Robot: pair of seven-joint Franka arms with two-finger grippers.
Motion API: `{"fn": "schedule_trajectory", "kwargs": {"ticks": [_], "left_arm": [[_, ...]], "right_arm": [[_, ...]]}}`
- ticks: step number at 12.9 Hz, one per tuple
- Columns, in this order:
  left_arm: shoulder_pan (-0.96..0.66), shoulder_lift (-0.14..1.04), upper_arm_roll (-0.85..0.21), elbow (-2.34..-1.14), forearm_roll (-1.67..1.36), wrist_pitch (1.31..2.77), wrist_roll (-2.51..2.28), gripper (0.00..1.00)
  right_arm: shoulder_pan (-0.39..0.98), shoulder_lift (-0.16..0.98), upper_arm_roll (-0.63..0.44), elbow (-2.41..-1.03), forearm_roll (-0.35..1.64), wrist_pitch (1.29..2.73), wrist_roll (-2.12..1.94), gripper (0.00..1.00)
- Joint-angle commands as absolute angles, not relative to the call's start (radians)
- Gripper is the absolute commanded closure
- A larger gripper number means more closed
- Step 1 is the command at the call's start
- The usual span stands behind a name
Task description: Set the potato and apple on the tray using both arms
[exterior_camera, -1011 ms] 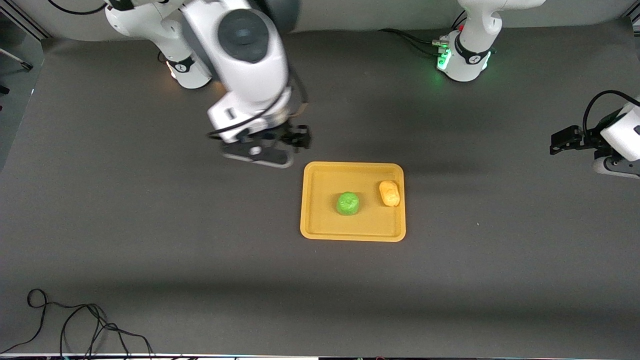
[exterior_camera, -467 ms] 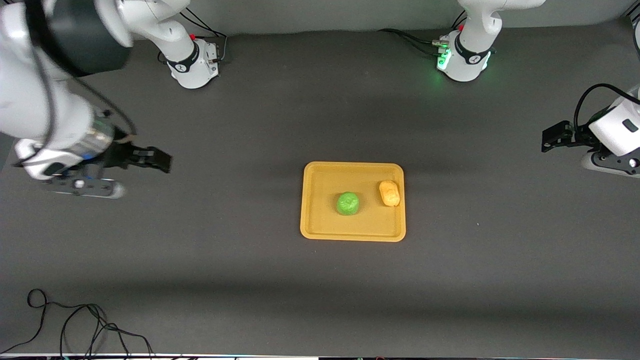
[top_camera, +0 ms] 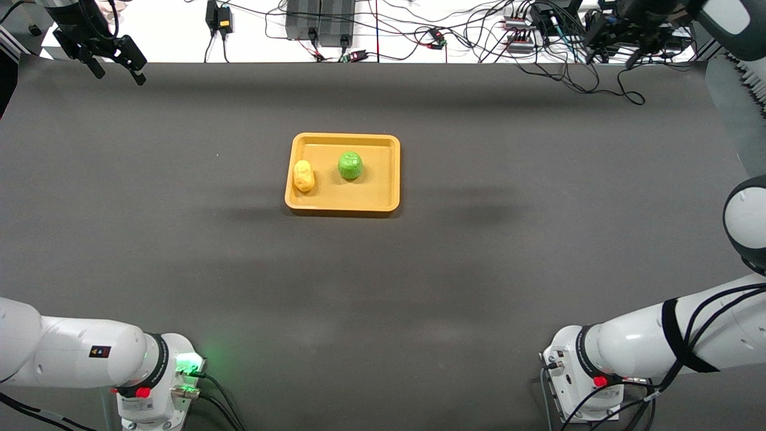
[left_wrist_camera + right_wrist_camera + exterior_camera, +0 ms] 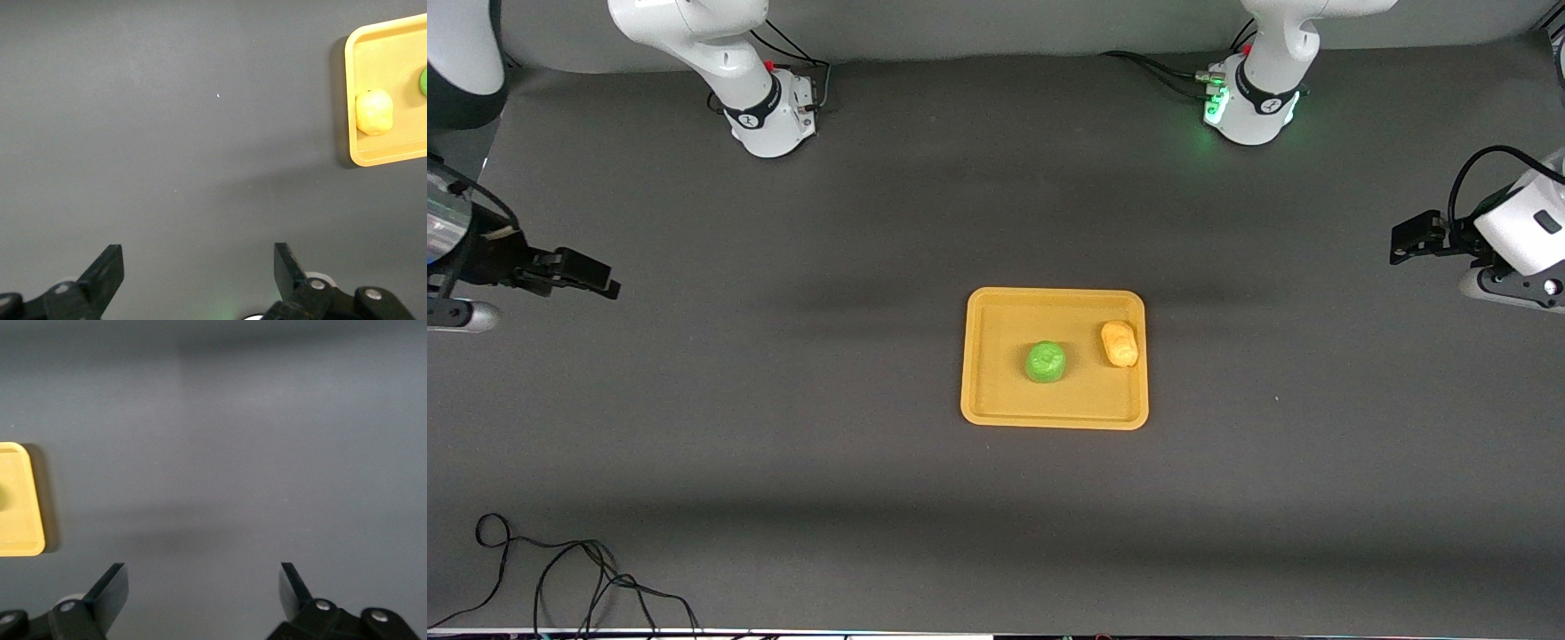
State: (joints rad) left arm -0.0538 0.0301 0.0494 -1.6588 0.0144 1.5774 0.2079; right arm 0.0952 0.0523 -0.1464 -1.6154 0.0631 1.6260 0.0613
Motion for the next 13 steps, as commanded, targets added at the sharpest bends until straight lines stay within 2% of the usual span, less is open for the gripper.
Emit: {"fn": "schedule_trajectory", "kwargs": {"ticks": [1, 3, 13], "left_arm": [[-0.066, 0.046, 0.054, -1.626, 0.008, 1.551, 0.203, 0.0], [-0.066, 0.046, 0.054, -1.626, 0.008, 1.551, 0.202, 0.0], [-0.057, 0.054, 0.055, -1.626, 0.005, 1.56, 0.209, 0.0]], "right_arm": [[0.031, 0.026, -0.109, -1.648, 0.051, 1.649, 0.037, 0.0], [-0.015, 0.021, -0.045, -1.643, 0.029, 1.644, 0.047, 0.0], [0.006, 0.028, -0.044, -1.612, 0.012, 1.624, 0.043, 0.0]]}}
